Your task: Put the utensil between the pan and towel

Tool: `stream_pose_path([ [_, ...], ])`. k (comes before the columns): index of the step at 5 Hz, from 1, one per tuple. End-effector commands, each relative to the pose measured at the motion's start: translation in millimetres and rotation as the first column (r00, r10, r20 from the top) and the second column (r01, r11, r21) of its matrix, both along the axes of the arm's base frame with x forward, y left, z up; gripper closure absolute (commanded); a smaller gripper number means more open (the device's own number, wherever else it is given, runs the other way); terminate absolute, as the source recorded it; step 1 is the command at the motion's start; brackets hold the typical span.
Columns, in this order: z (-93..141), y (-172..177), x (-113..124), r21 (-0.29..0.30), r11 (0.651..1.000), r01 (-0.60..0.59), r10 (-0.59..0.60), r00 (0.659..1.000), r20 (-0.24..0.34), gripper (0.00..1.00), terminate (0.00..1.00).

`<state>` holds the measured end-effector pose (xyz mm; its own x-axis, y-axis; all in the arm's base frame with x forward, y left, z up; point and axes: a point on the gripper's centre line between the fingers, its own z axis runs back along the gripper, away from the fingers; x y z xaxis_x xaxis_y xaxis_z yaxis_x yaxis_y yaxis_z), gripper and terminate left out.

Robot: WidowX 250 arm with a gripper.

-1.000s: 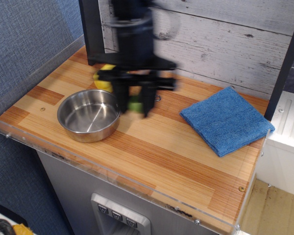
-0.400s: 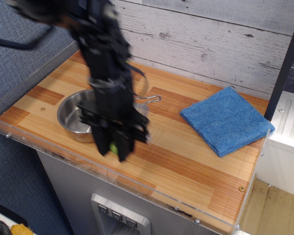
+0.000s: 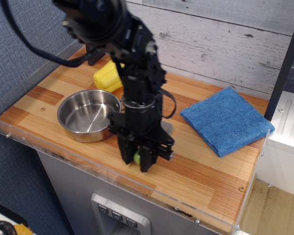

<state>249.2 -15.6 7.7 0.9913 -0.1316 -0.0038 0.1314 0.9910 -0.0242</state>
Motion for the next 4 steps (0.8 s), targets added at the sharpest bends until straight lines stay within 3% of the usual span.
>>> stream_pose_path([
  [1, -5, -12, -4, 0.011, 1.000, 0.003, -0.003, 1.000, 0.014, 1.00, 0.00],
  [2, 4, -13, -7, -0.001, 1.000, -0.014, 0.014, 1.000, 0.021, 0.00, 0.00],
  [4, 46, -4, -14, -0.040, 0.997, -0.063, 0.067, 0.994, 0.089, 0.00, 0.00],
])
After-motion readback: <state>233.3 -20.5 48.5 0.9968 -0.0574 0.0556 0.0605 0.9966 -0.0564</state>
